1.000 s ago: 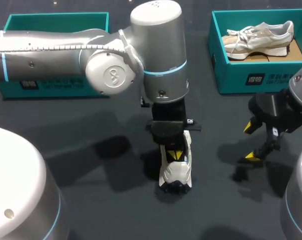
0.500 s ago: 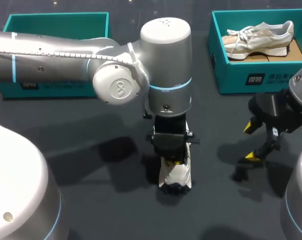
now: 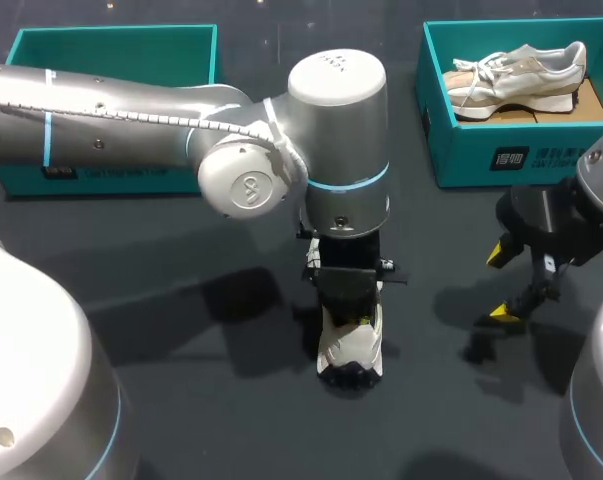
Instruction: Take the shoe out of the shoebox, open the shoe tongue, remove and reinsert the insole, then place the shoe into the shoebox
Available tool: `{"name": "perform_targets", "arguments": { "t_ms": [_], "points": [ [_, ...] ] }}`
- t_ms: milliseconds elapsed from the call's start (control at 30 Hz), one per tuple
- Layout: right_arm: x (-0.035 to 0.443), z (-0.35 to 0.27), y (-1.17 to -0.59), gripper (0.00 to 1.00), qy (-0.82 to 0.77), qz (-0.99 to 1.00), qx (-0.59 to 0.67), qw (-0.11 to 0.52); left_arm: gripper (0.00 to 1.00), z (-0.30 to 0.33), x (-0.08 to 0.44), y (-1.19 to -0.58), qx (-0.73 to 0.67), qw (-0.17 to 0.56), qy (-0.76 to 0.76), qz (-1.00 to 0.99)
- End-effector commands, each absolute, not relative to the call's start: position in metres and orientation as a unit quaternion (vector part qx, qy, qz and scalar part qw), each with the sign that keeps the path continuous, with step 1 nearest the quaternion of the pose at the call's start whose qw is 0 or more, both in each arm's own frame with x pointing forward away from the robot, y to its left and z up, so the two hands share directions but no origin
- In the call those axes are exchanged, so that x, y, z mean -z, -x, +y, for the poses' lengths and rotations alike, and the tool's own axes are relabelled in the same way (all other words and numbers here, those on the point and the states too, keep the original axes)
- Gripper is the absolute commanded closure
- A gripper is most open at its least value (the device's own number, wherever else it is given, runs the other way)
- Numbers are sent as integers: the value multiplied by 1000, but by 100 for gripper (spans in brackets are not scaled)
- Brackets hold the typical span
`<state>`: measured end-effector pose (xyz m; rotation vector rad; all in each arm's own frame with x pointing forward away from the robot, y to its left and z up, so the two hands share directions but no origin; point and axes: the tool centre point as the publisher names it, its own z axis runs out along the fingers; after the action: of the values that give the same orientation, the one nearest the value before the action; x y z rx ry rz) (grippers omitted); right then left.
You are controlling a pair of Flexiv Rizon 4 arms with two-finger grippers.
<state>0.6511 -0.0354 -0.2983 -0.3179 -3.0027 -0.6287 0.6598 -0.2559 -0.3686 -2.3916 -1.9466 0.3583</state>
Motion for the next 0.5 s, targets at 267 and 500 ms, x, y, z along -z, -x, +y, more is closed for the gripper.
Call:
{"name": "perform_targets", "arguments": {
  "t_ms": [267, 500],
  "points": [
    [299, -35, -649, 0, 103, -973, 203, 27, 100, -240, 350, -648, -50, 49, 802, -594],
    [299, -35, -649, 0, 103, -973, 203, 27, 100, -242, 400, -651, -17, 77, 786, -613]
  ]
}}
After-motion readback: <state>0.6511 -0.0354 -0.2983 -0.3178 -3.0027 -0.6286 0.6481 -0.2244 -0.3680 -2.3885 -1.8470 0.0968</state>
